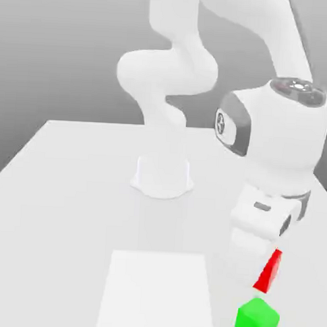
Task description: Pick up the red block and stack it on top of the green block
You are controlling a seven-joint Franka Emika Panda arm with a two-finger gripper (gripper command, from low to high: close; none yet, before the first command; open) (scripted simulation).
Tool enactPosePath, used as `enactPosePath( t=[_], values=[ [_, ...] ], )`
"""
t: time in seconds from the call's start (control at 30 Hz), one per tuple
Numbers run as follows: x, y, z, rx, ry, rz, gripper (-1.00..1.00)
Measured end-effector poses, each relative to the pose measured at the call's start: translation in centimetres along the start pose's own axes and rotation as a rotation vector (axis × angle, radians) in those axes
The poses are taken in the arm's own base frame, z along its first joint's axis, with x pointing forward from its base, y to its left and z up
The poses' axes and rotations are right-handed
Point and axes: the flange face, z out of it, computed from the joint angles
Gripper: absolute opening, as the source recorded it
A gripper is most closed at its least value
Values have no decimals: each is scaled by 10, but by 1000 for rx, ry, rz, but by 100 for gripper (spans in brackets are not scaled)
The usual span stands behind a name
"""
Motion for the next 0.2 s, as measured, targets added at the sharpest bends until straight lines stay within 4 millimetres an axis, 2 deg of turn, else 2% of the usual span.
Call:
enactPosePath(
  t=[0.07,0.1,0.2],
  values=[
    [1,-1,27,-1,0,-10,-100],
    [1,-1,36,-2,0,-12,100],
    [1,-1,36,-2,0,-12,100]
  ],
)
